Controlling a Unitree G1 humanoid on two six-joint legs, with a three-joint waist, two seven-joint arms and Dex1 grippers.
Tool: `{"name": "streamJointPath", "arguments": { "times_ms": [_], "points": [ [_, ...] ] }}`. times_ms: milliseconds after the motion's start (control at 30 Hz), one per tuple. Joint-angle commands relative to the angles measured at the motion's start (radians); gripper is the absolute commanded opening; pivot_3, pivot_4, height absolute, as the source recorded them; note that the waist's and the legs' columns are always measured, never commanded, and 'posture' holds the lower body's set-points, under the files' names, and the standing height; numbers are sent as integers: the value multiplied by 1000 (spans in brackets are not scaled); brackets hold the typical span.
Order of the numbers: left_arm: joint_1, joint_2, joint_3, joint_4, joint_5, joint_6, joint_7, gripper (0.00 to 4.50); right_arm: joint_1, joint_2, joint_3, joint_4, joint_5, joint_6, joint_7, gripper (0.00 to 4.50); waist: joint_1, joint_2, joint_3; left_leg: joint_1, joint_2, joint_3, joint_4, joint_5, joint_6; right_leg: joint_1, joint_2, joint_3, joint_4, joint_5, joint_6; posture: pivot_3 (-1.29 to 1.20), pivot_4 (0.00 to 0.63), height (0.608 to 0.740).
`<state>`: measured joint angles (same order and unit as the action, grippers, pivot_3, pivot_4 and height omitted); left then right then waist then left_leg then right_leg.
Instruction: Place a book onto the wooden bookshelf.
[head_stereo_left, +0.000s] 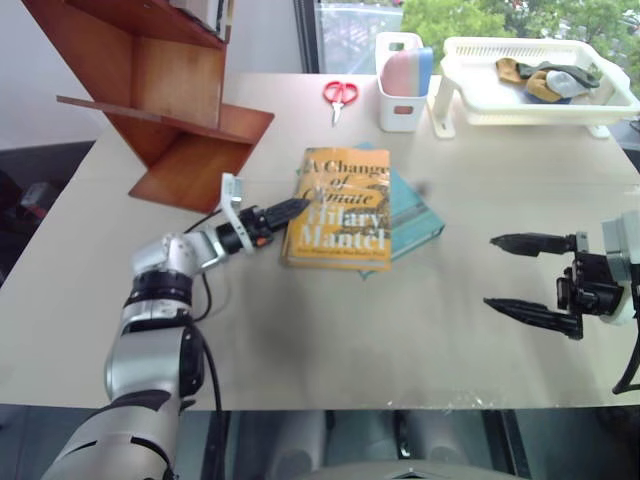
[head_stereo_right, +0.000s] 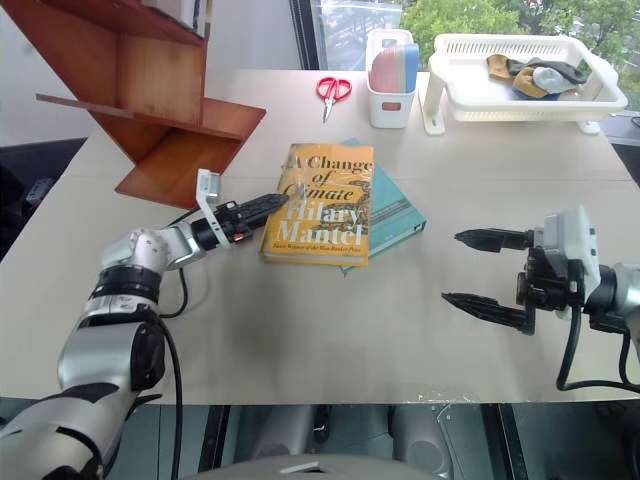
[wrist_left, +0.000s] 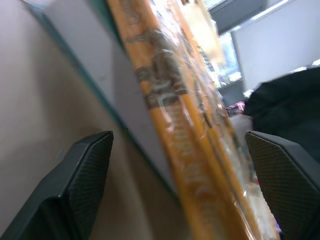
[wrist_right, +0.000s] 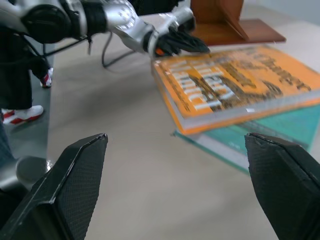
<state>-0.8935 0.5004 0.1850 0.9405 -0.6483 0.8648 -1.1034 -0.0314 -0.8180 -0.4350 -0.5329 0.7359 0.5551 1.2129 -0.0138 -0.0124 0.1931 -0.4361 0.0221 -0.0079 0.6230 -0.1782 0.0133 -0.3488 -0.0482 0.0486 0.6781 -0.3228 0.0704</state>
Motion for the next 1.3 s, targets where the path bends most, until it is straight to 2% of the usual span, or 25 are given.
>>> {"name": "streamJointPath", "arguments": {
  "times_ms": [33, 100, 300, 333, 467, 633, 800, 867, 900, 1000, 1100, 1300],
  "points": [
    [-56, -11, 15, 70, 19, 27, -46, 4223, 16, -11, -42, -39, 33, -16, -32, 4500, 0, 0, 0, 0, 0, 0, 0, 0, 0, 0, 0, 0, 0, 0, 0, 0, 150, 740],
    [-75, -15, 26, 105, 26, 53, -59, 3623, 26, -19, -44, -39, 31, -24, -41, 4500, -1, 0, 0, 0, 0, 0, 0, 0, 0, 0, 0, -1, 0, 0, 0, 0, 150, 740],
    [-62, 3, 21, 89, 40, 133, -138, 1098, 16, -39, -42, -18, 44, -36, -53, 4500, -1, 0, 0, -1, 0, -1, 1, 0, 0, 0, 0, -2, 1, 0, 0, 0, 150, 740],
    [-53, 7, 16, 72, 43, 144, -144, 912, 5, -40, -38, -6, 44, -32, -65, 4500, -1, 0, 0, -1, 0, -1, 1, 0, 0, 0, 0, -2, 1, 0, 0, 0, 150, 740],
    [19, 25, 14, -92, 17, 189, -171, 772, -35, -39, -13, 50, 19, -45, -85, 4500, -2, 0, 0, -1, 0, -2, 2, 0, 0, 0, 0, -2, 1, 0, 0, 0, 150, 740],
    [143, 28, 58, -508, -34, 152, -94, 772, -95, -42, -24, 150, 37, -52, -88, 4500, 1, 0, 0, -1, 3, -3, 2, 0, 0, 0, -1, -2, 1, 0, 0, 0, 150, 740],
    [153, 51, 42, -914, 52, -134, -9, 772, -203, -44, 13, 277, 18, -80, -67, 4500, 3, 0, 0, -2, 3, -4, 5, 0, 0, 2, -2, -4, 1, 0, 0, 0, 150, 740],
    [115, 79, 42, -998, 56, -198, -19, 772, -249, -39, 25, 315, 31, -70, -68, 4500, 3, 0, 0, -2, 3, -4, 5, 0, 0, 3, -2, -3, 1, 0, 0, 0, 150, 740],
    [87, 106, 32, -1027, 96, -287, -32, 772, -280, -33, 30, 338, 44, -58, -70, 4500, 3, 0, 0, -1, 2, -3, 5, 0, 0, 3, -2, -3, 1, 0, 0, 0, 150, 740],
    [-2, 175, -4, -1029, 253, -599, -47, 772, -343, -14, 46, 386, 59, -49, -70, 4500, 2, 0, 0, -1, 1, -2, 5, 0, 0, 3, -1, -4, 0, 0, 0, 0, 150, 740],
    [-60, 261, -53, -934, 422, -914, -57, 772, -372, 5, 70, 417, 39, -73, -62, 4500, 1, 0, 0, -1, 0, 0, 5, 0, 0, 3, 0, -4, -1, 0, 0, 0, 150, 740],
    [-161, 451, -118, -576, 705, -1429, 27, 772, -385, 23, 93, 427, 34, -83, -48, 4500, 1, 1, 1, -1, 0, 3, 4, 0, 0, 2, 0, -3, 0, 0, 0, 0, 150, 740]
  ]
}}
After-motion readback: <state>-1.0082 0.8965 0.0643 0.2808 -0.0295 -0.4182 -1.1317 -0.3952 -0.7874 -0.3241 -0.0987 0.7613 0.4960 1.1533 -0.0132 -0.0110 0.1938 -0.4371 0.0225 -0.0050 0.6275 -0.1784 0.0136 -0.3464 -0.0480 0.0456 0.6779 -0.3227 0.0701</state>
